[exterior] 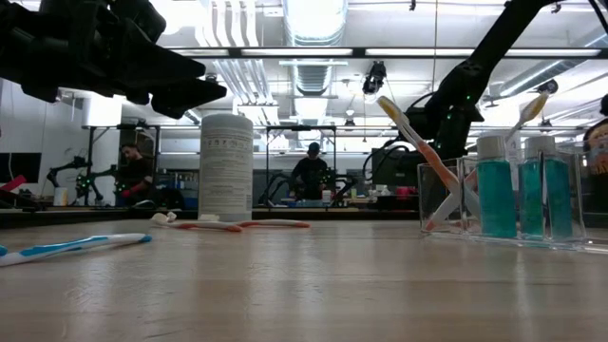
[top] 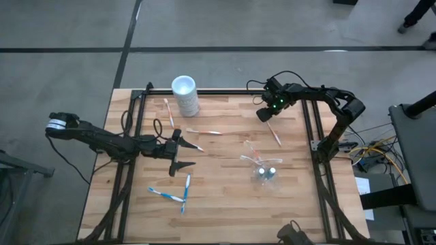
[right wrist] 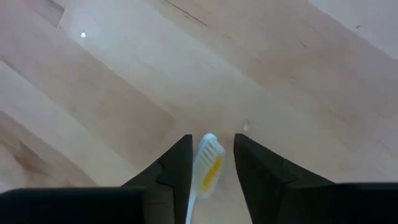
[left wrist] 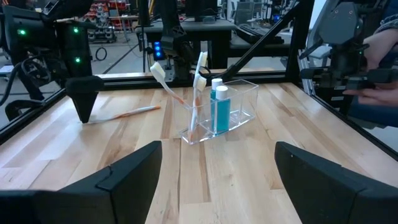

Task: Pick & Place toothbrushing station
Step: Put the orange toothbrush into the top section of the transparent organizer

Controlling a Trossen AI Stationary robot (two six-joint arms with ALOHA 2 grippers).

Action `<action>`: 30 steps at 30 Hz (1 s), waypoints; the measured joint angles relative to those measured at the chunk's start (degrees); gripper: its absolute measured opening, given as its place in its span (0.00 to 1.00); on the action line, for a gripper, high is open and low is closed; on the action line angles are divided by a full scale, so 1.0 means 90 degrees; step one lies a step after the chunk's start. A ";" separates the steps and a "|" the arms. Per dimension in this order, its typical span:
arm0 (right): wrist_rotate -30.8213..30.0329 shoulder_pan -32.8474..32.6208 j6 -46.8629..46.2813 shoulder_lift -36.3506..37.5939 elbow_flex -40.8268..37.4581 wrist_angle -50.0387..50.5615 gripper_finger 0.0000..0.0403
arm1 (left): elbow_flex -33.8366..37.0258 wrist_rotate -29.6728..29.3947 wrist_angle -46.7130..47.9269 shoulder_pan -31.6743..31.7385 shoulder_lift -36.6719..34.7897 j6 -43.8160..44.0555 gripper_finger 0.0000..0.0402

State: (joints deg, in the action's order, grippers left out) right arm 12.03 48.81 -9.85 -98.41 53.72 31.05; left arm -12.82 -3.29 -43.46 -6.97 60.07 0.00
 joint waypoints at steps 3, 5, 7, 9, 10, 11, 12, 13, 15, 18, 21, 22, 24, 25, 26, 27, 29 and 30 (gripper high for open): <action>0.0000 -0.0002 0.0028 0.0000 -0.0033 0.0004 0.24 | 0.0000 0.0002 0.0000 0.0000 0.0000 -0.0001 0.79; 0.0000 -0.0003 0.0108 0.0000 -0.0052 0.0000 0.23 | 0.0000 0.0002 0.0000 0.0000 0.0000 0.0000 0.79; 0.0000 -0.0004 0.0119 0.0000 -0.0070 0.0004 0.21 | 0.0000 0.0002 0.0001 -0.0001 0.0000 -0.0001 0.79; 0.0000 -0.0004 0.0119 0.0000 -0.0074 0.0004 0.20 | 0.0000 0.0001 0.0001 0.0000 0.0000 -0.0001 0.79; 0.0000 -0.0004 0.0116 0.0002 -0.0074 0.0004 0.19 | 0.0000 0.0002 0.0002 -0.0001 0.0000 -0.0001 0.79; 0.0000 -0.0004 0.0113 0.0002 -0.0075 0.0004 0.17 | 0.0000 0.0002 0.0000 0.0001 0.0000 -0.0001 0.79; 0.0000 -0.0004 0.0114 0.0002 -0.0076 0.0004 0.16 | 0.0000 0.0000 0.0000 0.0000 0.0000 0.0000 0.79; 0.0000 -0.0004 0.0112 0.0002 -0.0076 0.0004 0.15 | 0.0000 0.0001 0.0002 0.0001 0.0000 0.0000 0.79; 0.0000 -0.0004 0.0109 0.0002 -0.0076 0.0006 0.11 | 0.0000 0.0000 0.0002 0.0000 0.0000 -0.0001 0.79; 0.0002 -0.0004 0.0097 0.0005 -0.0076 0.0004 0.07 | 0.0000 0.0000 0.0001 -0.0001 0.0000 -0.0001 0.79; 0.0005 -0.0004 0.0095 0.0016 -0.0076 0.0004 0.04 | 0.0000 0.0002 0.0000 0.0001 0.0000 -0.0001 0.79; 0.0005 -0.0004 0.0095 0.0019 -0.0076 0.0002 0.03 | 0.0000 0.0002 0.0002 -0.0001 0.0000 -0.0001 0.79; 0.0005 -0.0004 0.0095 0.0019 -0.0076 0.0002 0.02 | 0.0000 0.0001 0.0000 0.0000 0.0000 0.0000 0.79; 0.0006 -0.0004 0.0095 0.0019 -0.0076 0.0002 0.02 | 0.0000 0.0001 0.0001 0.0000 0.0000 -0.0001 0.79; 0.0010 -0.0004 0.0095 0.0019 -0.0076 0.0002 0.02 | 0.0000 0.0002 0.0001 0.0000 0.0000 0.0001 0.79; 0.0012 -0.0004 0.0095 0.0019 -0.0076 0.0002 0.02 | 0.0000 0.0001 0.0000 0.0001 0.0000 0.0000 0.79; 0.0022 -0.0004 0.0097 0.0019 -0.0076 0.0002 0.02 | 0.0000 0.0001 0.0002 -0.0001 0.0000 -0.0001 0.79; 0.0024 -0.0004 0.0095 0.0019 -0.0076 0.0002 0.02 | 0.0000 0.0002 0.0000 -0.0001 0.0000 -0.0001 0.79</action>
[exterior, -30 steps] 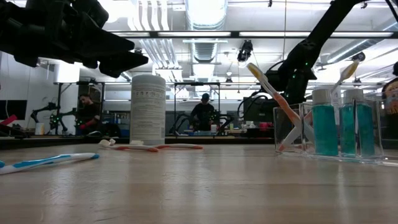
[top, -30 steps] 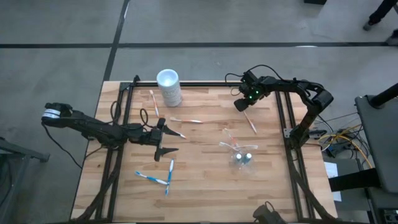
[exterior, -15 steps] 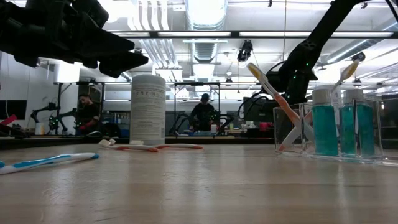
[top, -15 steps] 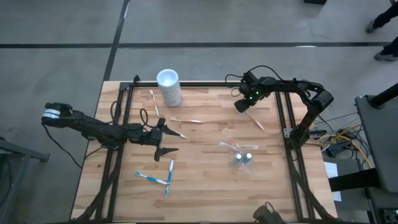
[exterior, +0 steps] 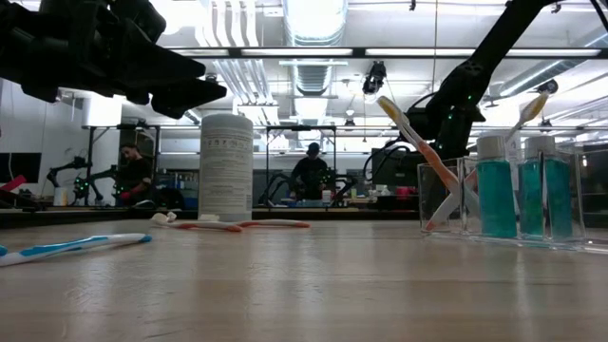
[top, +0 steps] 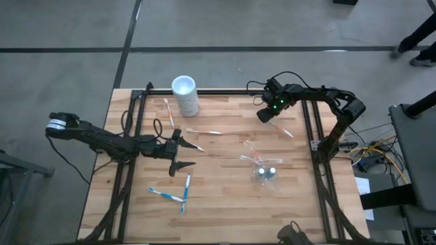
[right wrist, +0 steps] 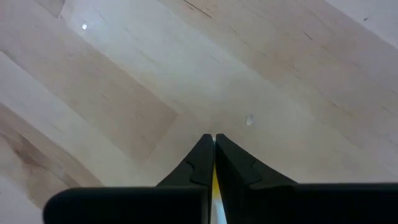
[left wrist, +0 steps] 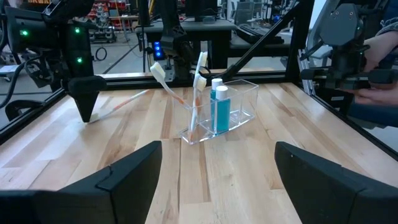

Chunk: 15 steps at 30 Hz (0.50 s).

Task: Pick & Place toothbrushing station
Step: Put the orange toothbrush into the top section of the transparent organizer

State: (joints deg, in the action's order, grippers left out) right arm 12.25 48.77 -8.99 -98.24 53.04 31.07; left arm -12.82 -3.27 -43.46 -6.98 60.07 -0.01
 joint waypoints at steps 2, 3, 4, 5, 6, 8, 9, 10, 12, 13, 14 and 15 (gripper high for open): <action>0.0000 0.0000 0.0000 0.0000 0.0000 0.0002 0.02 | 0.0000 0.0000 0.0002 0.0002 0.0000 0.0000 0.79; 0.0000 0.0000 0.0000 0.0000 0.0000 0.0002 0.02 | 0.0000 0.0000 0.0000 0.0000 0.0000 0.0000 0.79; 0.0000 0.0000 -0.0018 0.0000 0.0000 0.0002 0.02 | 0.0000 -0.0001 0.0001 0.0001 0.0000 0.0000 0.79; -0.0001 0.0000 -0.0040 0.0000 0.0000 0.0002 0.02 | 0.0000 0.0000 0.0000 0.0002 0.0000 0.0000 0.79; -0.0002 0.0000 -0.0063 0.0000 0.0000 0.0002 0.02 | 0.0000 -0.0002 0.0000 0.0002 0.0000 0.0000 0.79; -0.0002 0.0002 -0.0070 0.0002 0.0000 0.0002 0.02 | 0.0000 -0.0001 0.0000 0.0001 0.0000 0.0002 0.79; -0.0002 0.0002 -0.0070 0.0006 0.0000 0.0002 0.02 | 0.0000 0.0000 0.0002 0.0002 0.0000 0.0002 0.79; -0.0003 0.0002 -0.0068 0.0016 0.0000 0.0003 0.02 | 0.0000 -0.0001 0.0001 0.0001 0.0000 0.0001 0.79; -0.0019 0.0000 -0.0058 0.0061 -0.0002 0.0012 0.02 | 0.0000 0.0000 0.0002 0.0000 0.0000 0.0000 0.79; -0.0019 0.0000 -0.0056 0.0095 -0.0005 0.0010 0.02 | 0.0000 0.0000 0.0001 0.0001 0.0000 0.0001 0.79; -0.0019 0.0000 -0.0054 0.0151 -0.0004 0.0007 0.02 | 0.0000 -0.0002 0.0002 0.0000 0.0000 0.0000 0.79; -0.0019 0.0000 -0.0051 0.0204 -0.0002 0.0003 0.02 | 0.0000 -0.0001 0.0000 0.0002 0.0000 0.0000 0.79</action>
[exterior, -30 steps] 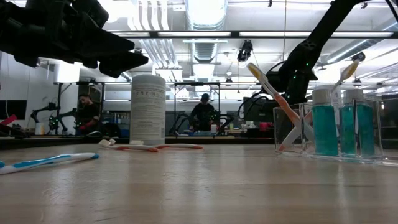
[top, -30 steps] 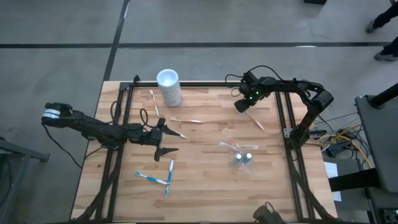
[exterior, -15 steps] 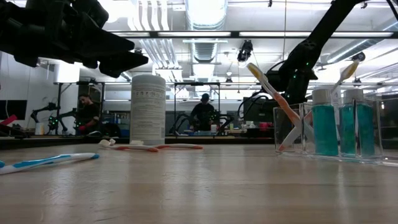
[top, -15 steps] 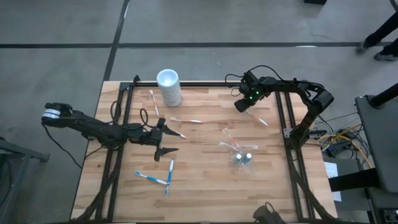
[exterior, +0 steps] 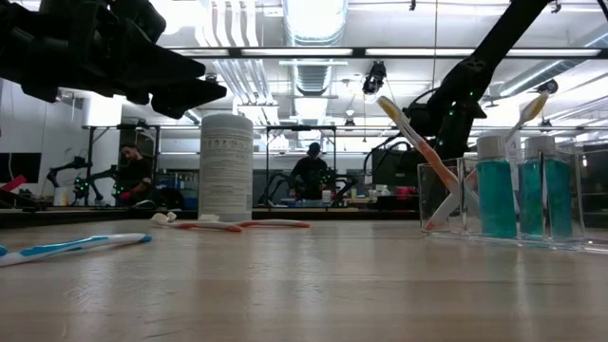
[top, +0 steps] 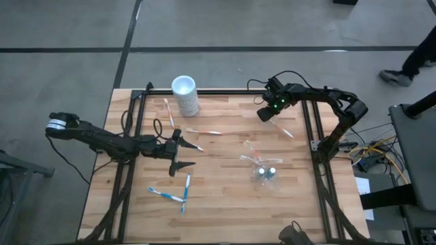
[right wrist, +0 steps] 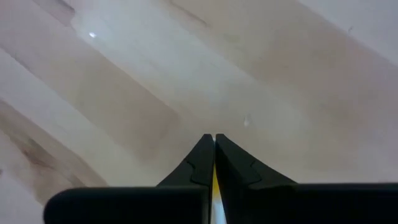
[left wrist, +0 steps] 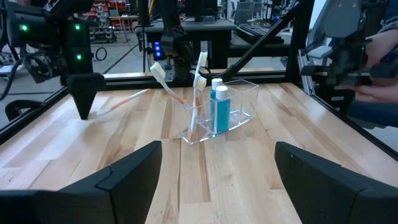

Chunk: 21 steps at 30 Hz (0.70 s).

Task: Pick & Place toothbrushing station
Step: Put the orange toothbrush into the top section of the transparent organizer

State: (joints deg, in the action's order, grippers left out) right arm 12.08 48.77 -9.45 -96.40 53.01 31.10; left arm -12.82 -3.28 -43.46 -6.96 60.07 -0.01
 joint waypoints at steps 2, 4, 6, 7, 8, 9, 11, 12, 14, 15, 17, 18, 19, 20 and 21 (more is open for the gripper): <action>-0.0002 0.0002 0.0000 0.0119 0.0000 -0.0007 0.02 | 0.0000 0.0001 0.0002 -0.0001 0.0000 0.0001 0.79; -0.0005 0.0002 0.0001 0.0239 0.0000 -0.0018 0.02 | 0.0000 0.0000 0.0001 0.0000 0.0000 0.0001 0.79; -0.0005 0.0002 0.0002 0.0377 0.0000 -0.0022 0.02 | 0.0000 0.0000 0.0000 -0.0001 0.0000 0.0000 0.79; -0.0004 0.0000 0.0002 0.0454 0.0000 -0.0025 0.02 | 0.0000 -0.0001 0.0002 0.0000 0.0000 0.0000 0.79; -0.0004 0.0000 0.0002 0.0540 0.0000 -0.0025 0.02 | 0.0000 0.0000 0.0002 0.0000 0.0000 0.0000 0.79; -0.0002 -0.0010 0.0005 0.0641 0.0000 -0.0030 0.02 | 0.0000 0.0000 0.0002 -0.0001 0.0000 0.0000 0.79; 0.0012 -0.0015 0.0051 0.0846 0.0000 -0.0045 0.02 | 0.0000 -0.0001 0.0000 0.0000 0.0000 0.0000 0.79; 0.0023 -0.0019 0.0070 0.0972 0.0000 -0.0042 0.02 | 0.0000 -0.0001 0.0001 -0.0002 0.0000 0.0001 0.79; 0.0024 -0.0053 0.0089 0.1245 0.0000 -0.0077 0.02 | 0.0000 -0.0001 0.0002 -0.0002 0.0000 0.0002 0.79; 0.0033 -0.0059 0.0116 0.1403 -0.0001 -0.0119 0.02 | 0.0000 -0.0001 0.0002 -0.0001 0.0000 0.0000 0.79; 0.0049 -0.0108 0.0161 0.1752 -0.0015 -0.0270 0.02 | 0.0000 0.0000 0.0000 -0.0001 0.0000 0.0000 0.79; 0.0051 -0.0138 0.0165 0.1938 -0.0028 -0.0389 0.02 | 0.0000 0.0000 0.0002 -0.0001 0.0000 0.0000 0.79; 0.0058 -0.0160 0.0151 0.2134 -0.0053 -0.0502 0.02 | 0.0000 0.0001 0.0002 0.0000 0.0000 0.0001 0.79; 0.0064 -0.0192 0.0116 0.2344 -0.0086 -0.0595 0.02 | 0.0000 -0.0001 0.0002 -0.0002 0.0000 0.0000 0.79; 0.0070 -0.0231 0.0070 0.2551 -0.0122 -0.0711 0.02 | 0.0000 0.0001 0.0000 0.0000 0.0000 0.0000 0.79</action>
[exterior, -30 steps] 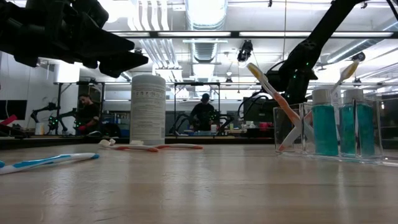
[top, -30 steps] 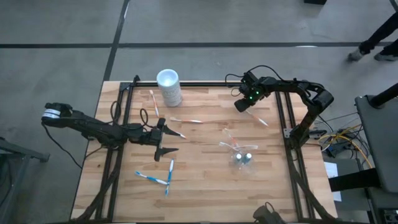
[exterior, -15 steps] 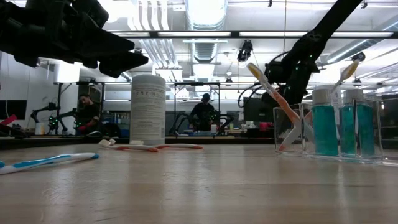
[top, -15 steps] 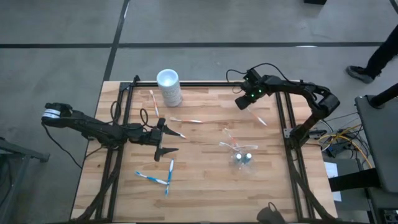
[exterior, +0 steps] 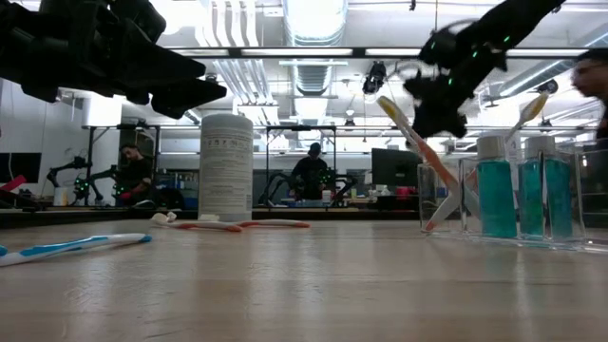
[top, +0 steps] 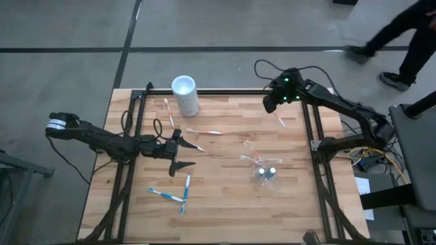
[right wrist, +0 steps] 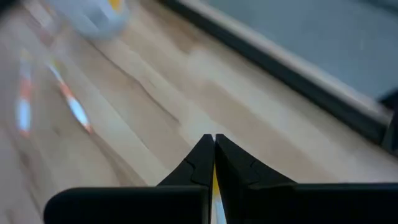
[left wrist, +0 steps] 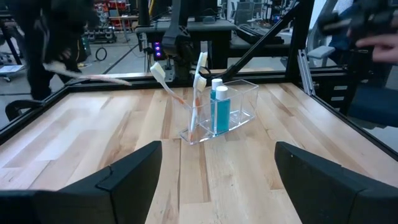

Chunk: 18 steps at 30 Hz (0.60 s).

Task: Pick & Place toothbrushing station
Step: Put the orange toothbrush into the top section of the transparent organizer

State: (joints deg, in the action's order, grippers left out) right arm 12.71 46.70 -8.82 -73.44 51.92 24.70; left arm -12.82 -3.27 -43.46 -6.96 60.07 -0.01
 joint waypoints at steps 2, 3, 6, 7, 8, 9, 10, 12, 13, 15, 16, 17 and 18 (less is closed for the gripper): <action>0.0000 -0.0072 -0.0060 0.0414 -0.0112 -0.0338 0.02 | 0.0000 -0.0002 0.0002 0.0000 0.0002 0.0002 0.79; -0.0001 -0.0106 -0.0101 0.0621 -0.0194 -0.0490 0.02 | 0.0000 0.0000 0.0000 0.0000 0.0000 0.0001 0.79; 0.0002 -0.0227 -0.0253 0.1237 -0.0507 -0.1091 0.02 | 0.0000 -0.0001 0.0002 -0.0002 0.0000 0.0001 0.79; 0.0030 -0.0260 -0.0331 0.1438 -0.0628 -0.1272 0.02 | 0.0000 0.0000 0.0000 -0.0001 0.0000 0.0000 0.79; 0.0105 -0.0287 -0.0392 0.1635 -0.0750 -0.1461 0.02 | 0.0000 -0.0002 0.0002 -0.0001 0.0000 0.0000 0.79; 0.0203 -0.0304 -0.0474 0.1821 -0.0871 -0.1657 0.02 | 0.0000 0.0000 0.0002 -0.0002 0.0001 0.0001 0.79; 0.0295 -0.0329 -0.0581 0.2004 -0.0990 -0.1823 0.02 | 0.0000 0.0000 0.0002 -0.0001 0.0000 0.0002 0.79; 0.0504 -0.0373 -0.0831 0.2345 -0.1252 -0.2210 0.02 | 0.0000 -0.0002 0.0002 0.0000 0.0000 0.0000 0.79; 0.0643 -0.0395 -0.0936 0.2508 -0.1415 -0.2489 0.02 | 0.0000 -0.0001 0.0002 -0.0002 0.0000 0.0001 0.79; 0.0920 -0.0449 -0.1187 0.2806 -0.1773 -0.3091 0.02 | 0.0000 -0.0002 0.0001 0.0000 0.0000 0.0000 0.79; 0.1061 -0.0471 -0.1324 0.2937 -0.1973 -0.3470 0.02 | 0.0000 0.0000 0.0002 -0.0001 0.0000 0.0001 0.79; 0.1187 -0.0499 -0.1485 0.3062 -0.2167 -0.3866 0.02 | 0.0000 0.0000 0.0002 0.0000 0.0000 0.0002 0.79; 0.1324 -0.0512 -0.1658 0.3181 -0.2381 -0.4312 0.02 | 0.0000 0.0000 0.0001 -0.0002 0.0000 0.0000 0.79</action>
State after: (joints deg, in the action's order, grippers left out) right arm 24.62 42.09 -23.74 -44.81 30.49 -14.10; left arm -12.82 -3.27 -43.45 -6.98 60.07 -0.01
